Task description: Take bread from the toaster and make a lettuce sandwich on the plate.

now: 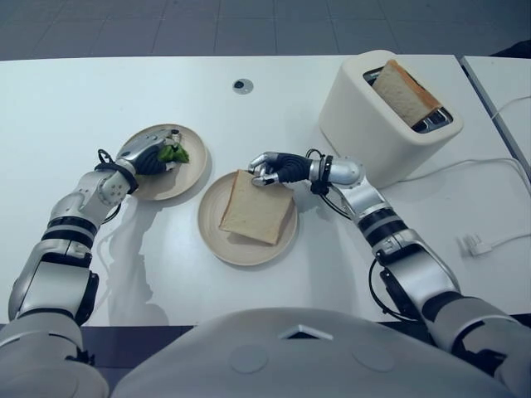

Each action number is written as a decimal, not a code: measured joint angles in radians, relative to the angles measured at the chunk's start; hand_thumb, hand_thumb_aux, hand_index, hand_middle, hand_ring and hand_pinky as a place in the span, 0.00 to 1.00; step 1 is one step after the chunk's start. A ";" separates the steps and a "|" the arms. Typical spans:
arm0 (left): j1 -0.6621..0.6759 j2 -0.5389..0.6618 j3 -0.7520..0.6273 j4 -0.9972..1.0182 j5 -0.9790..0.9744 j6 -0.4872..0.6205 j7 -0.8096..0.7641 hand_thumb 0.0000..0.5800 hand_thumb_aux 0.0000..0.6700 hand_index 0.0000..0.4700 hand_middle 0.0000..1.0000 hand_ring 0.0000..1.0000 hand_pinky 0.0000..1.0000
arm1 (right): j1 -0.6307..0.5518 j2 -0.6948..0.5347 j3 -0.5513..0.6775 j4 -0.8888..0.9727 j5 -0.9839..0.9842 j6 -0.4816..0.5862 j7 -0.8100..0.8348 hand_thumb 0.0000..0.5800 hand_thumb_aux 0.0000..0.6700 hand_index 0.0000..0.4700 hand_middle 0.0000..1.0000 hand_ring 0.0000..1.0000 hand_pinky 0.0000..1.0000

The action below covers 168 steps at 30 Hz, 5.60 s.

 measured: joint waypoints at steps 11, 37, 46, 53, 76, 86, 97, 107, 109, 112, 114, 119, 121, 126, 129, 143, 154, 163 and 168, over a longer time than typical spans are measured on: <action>0.046 0.000 0.022 -0.213 -0.170 -0.238 0.020 1.00 1.00 1.00 0.00 0.00 0.00 | -0.026 -0.018 -0.036 0.017 -0.111 -0.187 -0.092 0.00 0.00 0.00 0.00 0.00 0.00; 0.165 -0.128 -0.150 -0.355 -0.402 -0.389 -0.416 1.00 1.00 1.00 0.00 0.00 0.00 | 0.053 -0.236 -0.427 -0.535 -0.040 -0.166 -0.281 0.00 0.00 0.00 0.00 0.00 0.00; 0.165 -0.168 -0.158 -0.364 -0.438 -0.417 -0.444 1.00 1.00 1.00 0.00 0.00 0.00 | 0.028 -0.413 -0.538 -0.408 -0.403 -0.162 -0.575 0.00 0.00 0.00 0.00 0.00 0.00; 0.167 -0.190 -0.159 -0.370 -0.447 -0.421 -0.467 0.00 0.00 0.00 0.00 0.00 0.00 | 0.016 -0.521 -0.520 -0.270 -0.532 -0.082 -0.657 0.00 0.00 0.00 0.00 0.00 0.00; 0.147 -0.225 -0.064 -0.373 -0.450 -0.430 -0.389 0.00 0.00 0.00 0.00 0.00 0.00 | 0.008 -0.647 -0.426 -0.278 -0.577 -0.054 -0.725 1.00 1.00 1.00 0.83 0.83 0.83; 0.158 -0.204 -0.011 -0.530 -0.823 -0.500 -0.410 0.00 0.00 0.00 0.00 0.00 0.00 | 0.055 -0.490 -0.437 -0.539 0.041 -0.141 -0.492 1.00 1.00 1.00 1.00 1.00 1.00; 0.208 -0.181 0.112 -0.785 -1.379 -0.391 -0.637 0.00 0.00 0.00 0.00 0.00 0.00 | 0.227 -0.130 -0.191 -0.606 0.406 0.431 -0.209 1.00 1.00 1.00 1.00 1.00 1.00; 0.251 -0.230 0.051 -0.722 -1.160 -0.345 -0.836 0.00 0.00 0.00 0.00 0.00 0.00 | 0.313 -0.069 -0.126 -0.588 0.201 0.629 -0.339 1.00 1.00 1.00 1.00 1.00 1.00; 0.259 -0.231 0.026 -0.679 -1.093 -0.350 -0.870 0.00 0.00 0.00 0.00 0.00 0.00 | 0.335 -0.084 -0.101 -0.589 0.142 0.606 -0.333 1.00 1.00 1.00 1.00 1.00 1.00; 0.265 -0.230 0.002 -0.622 -1.011 -0.363 -0.903 0.00 0.00 0.00 0.00 0.00 0.00 | 0.345 -0.104 -0.086 -0.604 0.070 0.559 -0.320 1.00 1.00 1.00 1.00 1.00 1.00; 0.269 -0.228 -0.015 -0.592 -0.962 -0.373 -0.918 0.00 0.00 0.00 0.00 0.00 0.00 | 0.345 -0.107 -0.083 -0.612 0.045 0.533 -0.308 1.00 1.00 1.00 1.00 1.00 1.00; 0.263 -0.231 -0.015 -0.564 -0.950 -0.383 -0.918 0.00 0.00 0.00 0.00 0.00 0.00 | 0.345 -0.080 -0.115 -0.626 0.048 0.504 -0.295 1.00 1.00 1.00 1.00 1.00 1.00; 0.260 -0.235 -0.009 -0.562 -0.952 -0.385 -0.911 0.00 0.00 0.00 0.00 0.00 0.00 | 0.345 -0.076 -0.143 -0.646 0.064 0.503 -0.284 1.00 1.00 1.00 1.00 1.00 1.00; 0.265 -0.234 -0.013 -0.580 -0.992 -0.387 -0.925 0.00 0.00 0.00 0.00 0.00 0.00 | 0.354 -0.072 -0.154 -0.731 0.135 0.549 -0.208 1.00 1.00 1.00 1.00 1.00 1.00; 0.269 -0.232 -0.023 -0.582 -0.999 -0.387 -0.944 0.00 0.00 0.00 0.00 0.00 0.00 | 0.385 -0.080 -0.125 -0.743 0.125 0.566 -0.176 1.00 1.00 1.00 1.00 1.00 1.00; 0.367 -0.149 -0.109 -0.651 -0.976 -0.378 -1.036 0.00 0.00 0.00 0.00 0.00 0.00 | 0.337 -0.074 -0.054 -0.665 0.007 0.592 -0.156 1.00 1.00 1.00 1.00 1.00 1.00; 0.209 -0.252 -0.155 -0.294 -0.893 -0.438 -1.029 0.00 0.00 0.00 0.00 0.00 0.00 | 0.331 -0.089 -0.065 -0.662 -0.071 0.583 -0.205 0.53 0.32 0.32 0.94 0.94 0.94; 0.179 -0.278 -0.185 -0.177 -0.900 -0.502 -1.034 0.00 0.00 0.00 0.00 0.00 0.00 | 0.271 -0.087 -0.085 -0.564 -0.261 0.377 -0.421 0.00 0.00 0.00 0.38 0.38 0.38; 0.155 -0.298 -0.180 -0.146 -0.895 -0.500 -1.030 0.00 0.00 0.00 0.00 0.00 0.00 | 0.088 -0.099 -0.268 -0.492 -0.278 0.163 -0.664 0.00 0.00 0.00 0.38 0.38 0.38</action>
